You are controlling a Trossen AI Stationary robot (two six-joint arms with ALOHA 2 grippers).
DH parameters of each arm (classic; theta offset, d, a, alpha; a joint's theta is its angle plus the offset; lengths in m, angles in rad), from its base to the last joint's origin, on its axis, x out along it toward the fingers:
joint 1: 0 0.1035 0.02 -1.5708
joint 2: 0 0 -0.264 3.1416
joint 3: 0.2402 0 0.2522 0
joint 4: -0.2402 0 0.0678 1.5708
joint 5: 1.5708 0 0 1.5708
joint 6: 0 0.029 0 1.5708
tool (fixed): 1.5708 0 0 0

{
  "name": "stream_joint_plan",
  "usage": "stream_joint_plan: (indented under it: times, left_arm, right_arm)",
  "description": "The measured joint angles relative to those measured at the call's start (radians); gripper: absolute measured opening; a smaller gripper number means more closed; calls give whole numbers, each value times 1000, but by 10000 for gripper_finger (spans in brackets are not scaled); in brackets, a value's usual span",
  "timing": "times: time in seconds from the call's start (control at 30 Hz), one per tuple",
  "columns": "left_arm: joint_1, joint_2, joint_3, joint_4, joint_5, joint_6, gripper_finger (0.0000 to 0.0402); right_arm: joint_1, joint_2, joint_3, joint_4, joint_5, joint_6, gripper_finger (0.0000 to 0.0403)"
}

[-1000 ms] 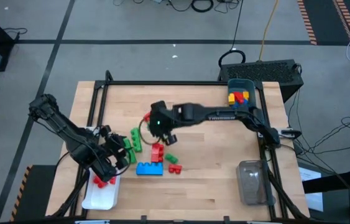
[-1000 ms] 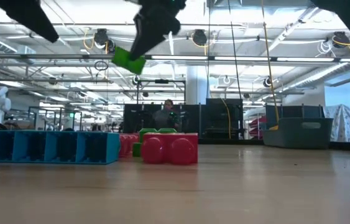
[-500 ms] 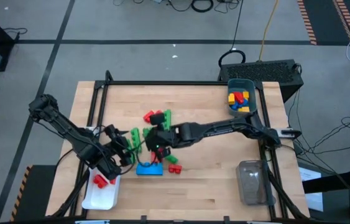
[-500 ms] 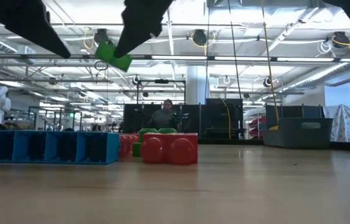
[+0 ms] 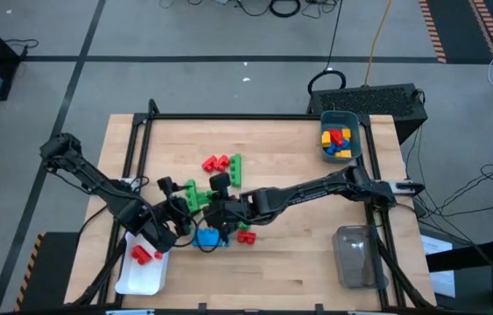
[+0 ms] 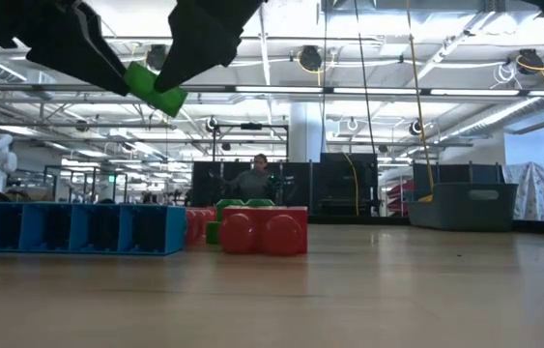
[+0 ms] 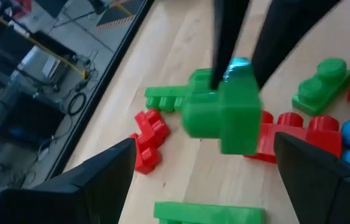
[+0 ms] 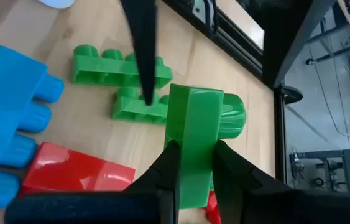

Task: Sort blocks by size
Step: Put the two stud green piece into the white bin

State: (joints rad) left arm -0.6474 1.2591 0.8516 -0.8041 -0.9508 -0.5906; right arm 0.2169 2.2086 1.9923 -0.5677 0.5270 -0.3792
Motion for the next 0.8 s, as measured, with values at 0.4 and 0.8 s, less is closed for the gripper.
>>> stream_joint_plan:
  times: [0.4,0.8]
  left_arm:
    - [59,0,0,153,96,179,312]
    - [79,0,1,202,177,186,167]
  right_arm:
    - [28,-1,0,18,7,26,50]
    - [52,-1,0,15,52,47,50]
